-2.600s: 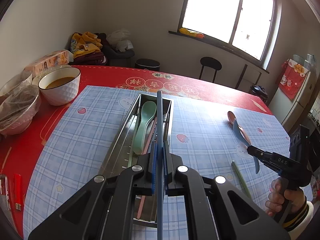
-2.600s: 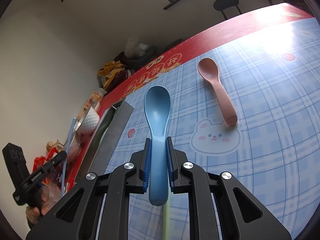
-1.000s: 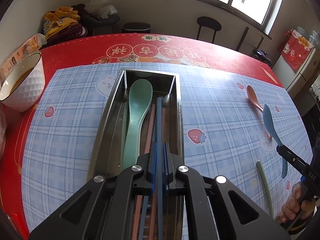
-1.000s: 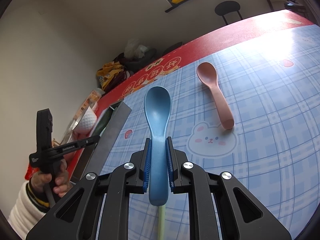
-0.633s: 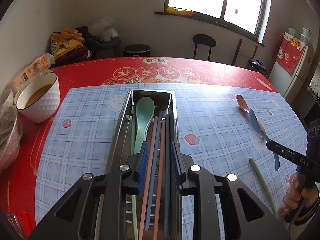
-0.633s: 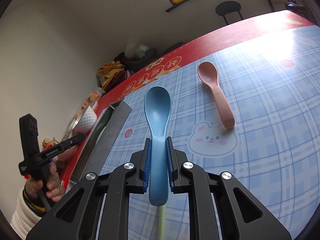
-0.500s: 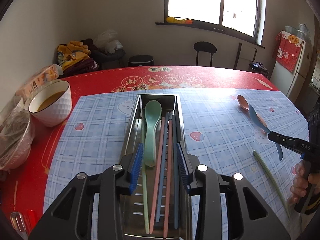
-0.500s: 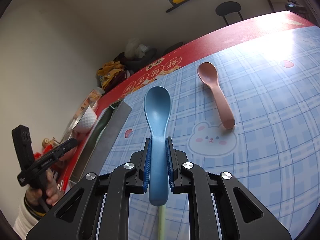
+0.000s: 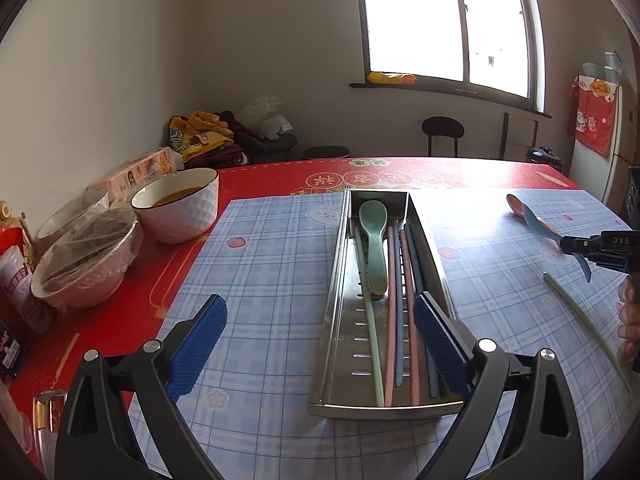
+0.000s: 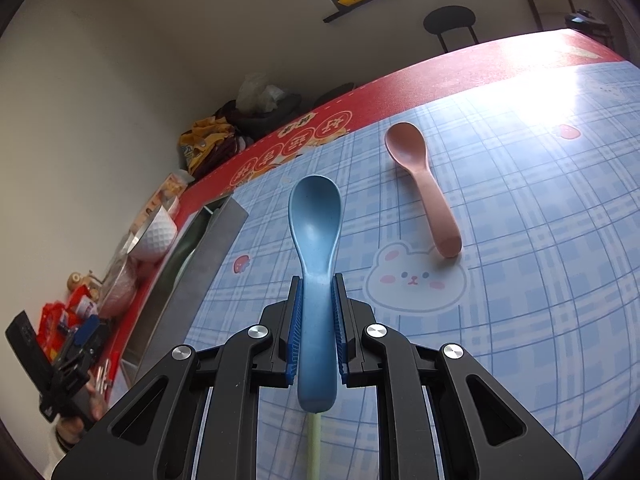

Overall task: Organize utensils
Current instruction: 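Lower the blue spoon into the steel tray and open right tool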

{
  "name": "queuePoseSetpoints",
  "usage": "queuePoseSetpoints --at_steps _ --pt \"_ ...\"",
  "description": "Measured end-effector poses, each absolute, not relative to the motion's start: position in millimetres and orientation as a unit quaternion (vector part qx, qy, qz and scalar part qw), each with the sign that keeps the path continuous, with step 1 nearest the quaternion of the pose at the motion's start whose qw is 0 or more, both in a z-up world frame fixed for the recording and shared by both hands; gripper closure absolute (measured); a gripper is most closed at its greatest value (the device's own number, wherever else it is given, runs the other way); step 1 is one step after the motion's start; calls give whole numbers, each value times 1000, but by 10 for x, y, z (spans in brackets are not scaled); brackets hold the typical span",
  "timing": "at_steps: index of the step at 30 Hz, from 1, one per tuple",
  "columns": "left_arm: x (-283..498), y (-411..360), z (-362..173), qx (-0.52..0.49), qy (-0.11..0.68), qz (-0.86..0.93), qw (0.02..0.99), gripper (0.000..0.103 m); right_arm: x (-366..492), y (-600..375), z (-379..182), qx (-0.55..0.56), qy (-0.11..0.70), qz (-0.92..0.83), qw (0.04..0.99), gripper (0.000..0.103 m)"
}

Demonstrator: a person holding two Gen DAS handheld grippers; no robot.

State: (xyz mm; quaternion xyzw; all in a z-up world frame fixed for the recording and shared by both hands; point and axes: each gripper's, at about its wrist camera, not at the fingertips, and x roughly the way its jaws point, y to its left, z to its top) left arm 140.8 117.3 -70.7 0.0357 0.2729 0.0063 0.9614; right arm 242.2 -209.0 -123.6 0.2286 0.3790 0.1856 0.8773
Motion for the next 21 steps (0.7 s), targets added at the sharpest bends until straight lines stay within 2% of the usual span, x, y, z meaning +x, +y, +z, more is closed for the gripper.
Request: queuePoseSetpoints --at_steps 10,21 --pt "1408 1320 -787 3 271 8 963 6 2438 -1920 -971 229 385 180 876 88" --pt "1364 1394 -764 -11 260 28 965 6 2699 -1039 -659 198 397 208 872 88"
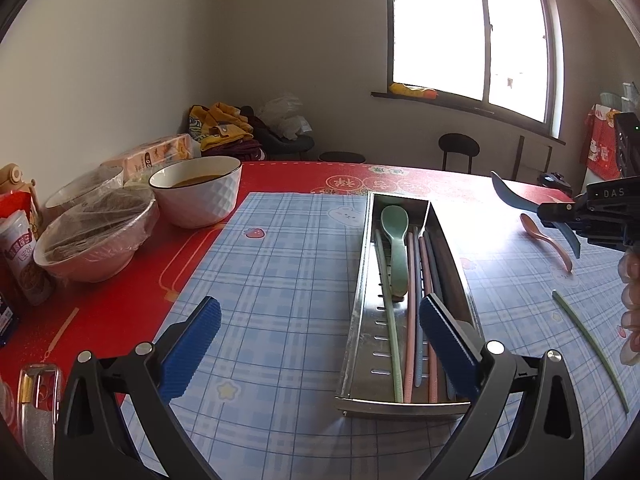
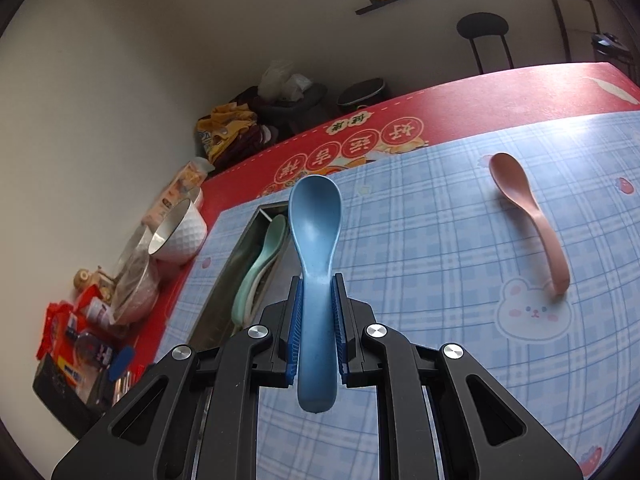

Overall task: Organize utensils
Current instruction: 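Lower the blue spoon into the steel tray and open right tool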

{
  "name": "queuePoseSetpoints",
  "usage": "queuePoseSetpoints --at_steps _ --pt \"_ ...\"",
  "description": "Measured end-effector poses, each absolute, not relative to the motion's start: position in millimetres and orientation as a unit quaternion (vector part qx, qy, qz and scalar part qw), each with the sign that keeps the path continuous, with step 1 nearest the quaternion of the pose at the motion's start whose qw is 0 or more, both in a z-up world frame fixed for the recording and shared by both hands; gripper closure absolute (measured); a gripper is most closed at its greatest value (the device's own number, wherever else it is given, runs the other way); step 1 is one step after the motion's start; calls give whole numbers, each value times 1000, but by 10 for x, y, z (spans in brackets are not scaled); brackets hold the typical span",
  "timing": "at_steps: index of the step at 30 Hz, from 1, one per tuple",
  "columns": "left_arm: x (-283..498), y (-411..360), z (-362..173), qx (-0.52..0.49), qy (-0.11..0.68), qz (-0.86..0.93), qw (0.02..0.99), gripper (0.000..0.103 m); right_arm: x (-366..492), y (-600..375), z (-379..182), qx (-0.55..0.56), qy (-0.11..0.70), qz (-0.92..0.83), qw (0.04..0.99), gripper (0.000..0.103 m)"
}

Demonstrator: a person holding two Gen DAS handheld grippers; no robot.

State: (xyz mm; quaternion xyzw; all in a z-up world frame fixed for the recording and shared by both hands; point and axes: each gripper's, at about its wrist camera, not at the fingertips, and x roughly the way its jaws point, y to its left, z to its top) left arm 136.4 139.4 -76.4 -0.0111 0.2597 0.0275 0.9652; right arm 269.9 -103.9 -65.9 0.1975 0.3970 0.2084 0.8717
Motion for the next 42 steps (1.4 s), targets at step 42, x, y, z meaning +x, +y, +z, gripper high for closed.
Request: queuePoseSetpoints --at_steps 42 --pt "1413 1632 -813 -77 276 13 958 6 3225 97 -734 187 470 205 838 87"
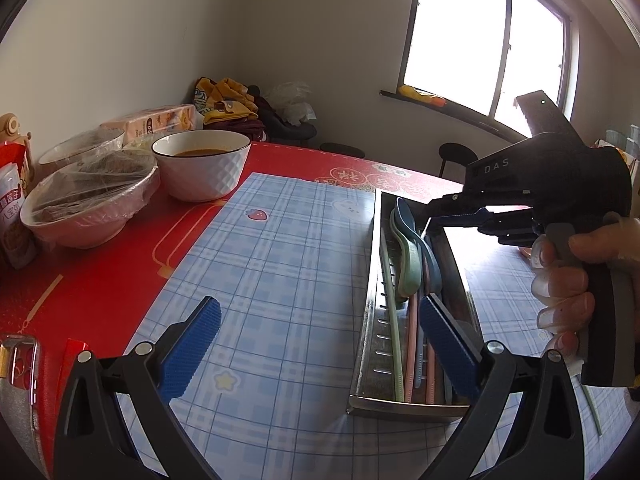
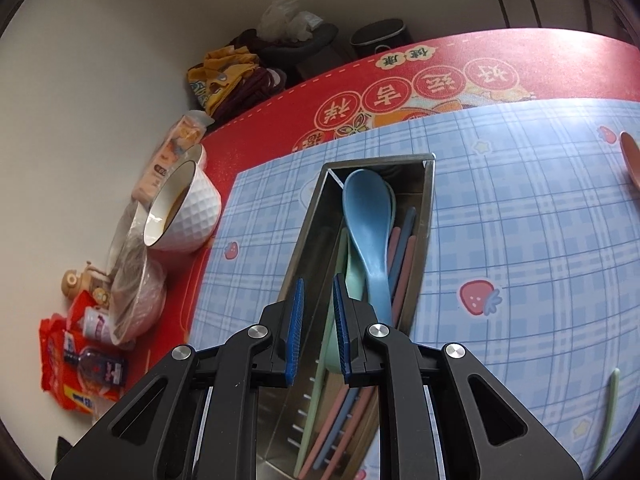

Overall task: Organize utensils
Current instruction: 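Lower the blue spoon into the steel tray and open right tool, then close left tool on the light green chopstick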

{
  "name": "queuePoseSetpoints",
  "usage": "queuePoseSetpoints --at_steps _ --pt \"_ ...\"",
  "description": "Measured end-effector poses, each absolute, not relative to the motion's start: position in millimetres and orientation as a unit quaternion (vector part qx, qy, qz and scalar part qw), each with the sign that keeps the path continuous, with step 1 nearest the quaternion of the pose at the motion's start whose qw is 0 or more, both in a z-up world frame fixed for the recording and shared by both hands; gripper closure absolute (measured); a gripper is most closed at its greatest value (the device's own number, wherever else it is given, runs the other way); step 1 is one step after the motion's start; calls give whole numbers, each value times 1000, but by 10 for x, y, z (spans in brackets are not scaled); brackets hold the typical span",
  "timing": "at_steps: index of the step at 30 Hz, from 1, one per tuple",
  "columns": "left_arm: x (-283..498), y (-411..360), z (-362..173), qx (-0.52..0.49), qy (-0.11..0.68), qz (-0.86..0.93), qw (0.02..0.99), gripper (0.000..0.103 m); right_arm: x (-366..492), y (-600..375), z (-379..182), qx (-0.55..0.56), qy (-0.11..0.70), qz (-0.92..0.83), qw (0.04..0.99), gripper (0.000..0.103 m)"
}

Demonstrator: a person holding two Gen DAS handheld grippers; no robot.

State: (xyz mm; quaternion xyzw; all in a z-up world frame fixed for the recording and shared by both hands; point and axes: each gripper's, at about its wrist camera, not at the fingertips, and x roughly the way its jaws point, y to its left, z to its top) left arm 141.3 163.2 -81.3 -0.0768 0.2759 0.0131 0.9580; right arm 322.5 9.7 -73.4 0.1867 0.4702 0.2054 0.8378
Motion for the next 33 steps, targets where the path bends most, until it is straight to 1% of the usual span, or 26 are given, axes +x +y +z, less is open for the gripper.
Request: queuePoseSetpoints --at_steps 7,13,19,23,25,28,33 --pt "1400 1613 -815 -73 274 13 959 6 2955 -434 -616 110 413 197 883 87" --pt "1378 1563 -799 -61 269 19 961 6 2616 -1131 -638 79 374 176 907 87" --pt "1342 1478 -752 -34 253 41 966 6 2287 -1805 -730 76 361 156 916 87" --pt "1243 1329 -592 -26 244 67 967 6 2109 -2134 -814 62 357 145 921 87" --pt "1179 1199 -468 -37 237 57 969 6 2051 -2272 -841 57 353 143 923 87" --pt "1146 839 -338 -25 232 38 972 6 2005 -2444 -885 69 348 142 924 86" --pt "1205 110 -404 -2 265 -16 964 6 1951 -2631 -944 84 336 140 928 74"
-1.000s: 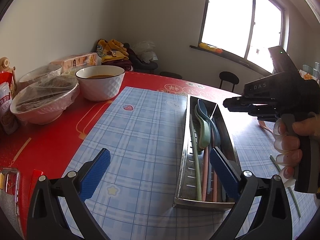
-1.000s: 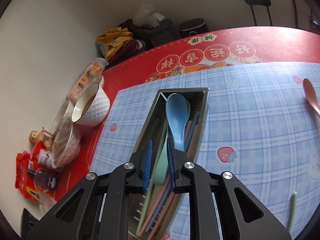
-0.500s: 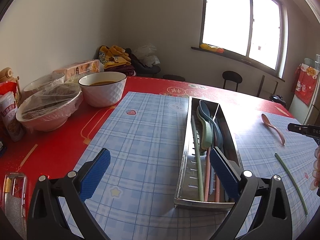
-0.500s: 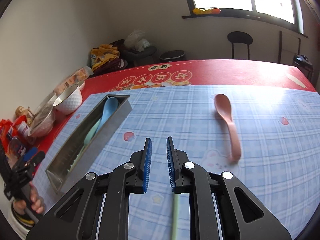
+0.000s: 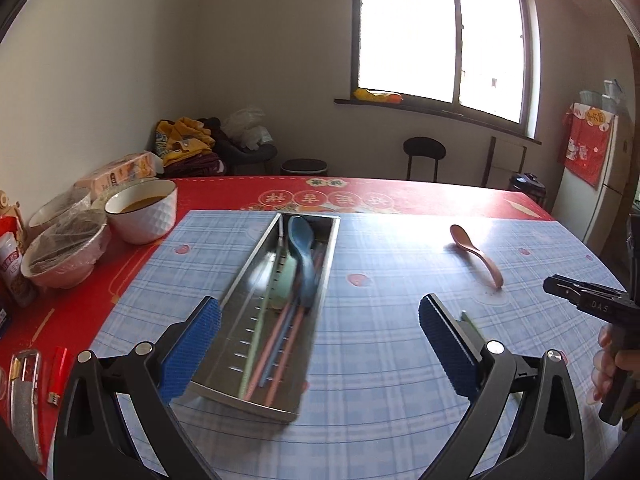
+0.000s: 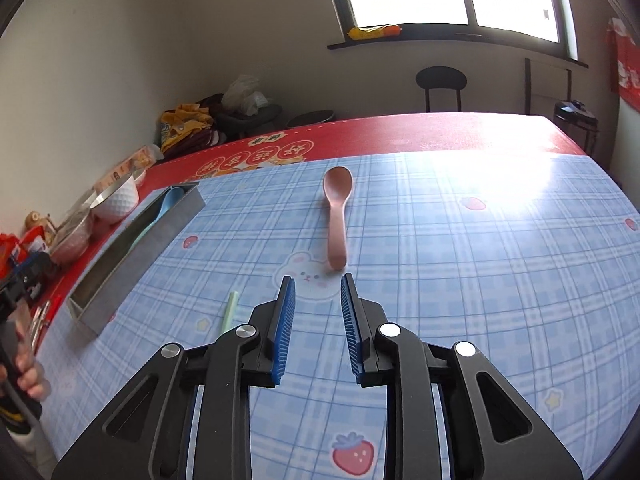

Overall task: Organize utensils
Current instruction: 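Close left tool on the light green chopstick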

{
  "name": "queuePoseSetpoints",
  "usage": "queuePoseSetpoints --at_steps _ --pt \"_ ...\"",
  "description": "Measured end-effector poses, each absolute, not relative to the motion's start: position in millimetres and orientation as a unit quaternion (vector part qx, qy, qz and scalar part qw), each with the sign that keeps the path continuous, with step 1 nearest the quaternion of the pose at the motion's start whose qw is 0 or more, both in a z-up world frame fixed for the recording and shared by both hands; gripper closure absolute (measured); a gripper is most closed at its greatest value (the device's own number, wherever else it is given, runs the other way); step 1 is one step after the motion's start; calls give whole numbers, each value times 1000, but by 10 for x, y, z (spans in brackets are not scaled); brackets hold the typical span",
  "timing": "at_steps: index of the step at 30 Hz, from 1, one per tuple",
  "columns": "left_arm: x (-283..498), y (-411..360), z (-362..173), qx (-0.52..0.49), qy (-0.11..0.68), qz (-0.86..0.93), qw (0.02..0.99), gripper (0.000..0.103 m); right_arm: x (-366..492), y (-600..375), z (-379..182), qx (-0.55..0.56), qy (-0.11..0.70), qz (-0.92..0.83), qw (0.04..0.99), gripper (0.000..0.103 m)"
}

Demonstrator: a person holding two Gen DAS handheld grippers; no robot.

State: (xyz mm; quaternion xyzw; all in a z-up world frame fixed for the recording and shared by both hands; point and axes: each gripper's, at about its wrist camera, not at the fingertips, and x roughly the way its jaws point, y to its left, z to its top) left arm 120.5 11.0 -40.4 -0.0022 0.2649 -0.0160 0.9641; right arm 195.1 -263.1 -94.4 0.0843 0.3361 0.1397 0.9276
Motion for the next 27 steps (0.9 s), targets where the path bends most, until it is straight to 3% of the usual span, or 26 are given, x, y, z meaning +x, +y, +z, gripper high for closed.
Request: queuePoseSetpoints --at_steps 3,8,18,27 --pt "1229 -291 -537 10 292 -44 955 6 1905 -2711 -996 91 333 124 930 67" --pt "1247 -762 -761 7 335 -81 939 8 1836 -2813 -1056 116 327 124 930 67" --pt "1401 -1270 -1126 20 413 -128 902 57 1777 -2988 -1050 159 306 130 930 64" --pt "1446 -1434 -1286 48 435 -149 887 88 1764 -3068 -1065 198 296 144 923 56"
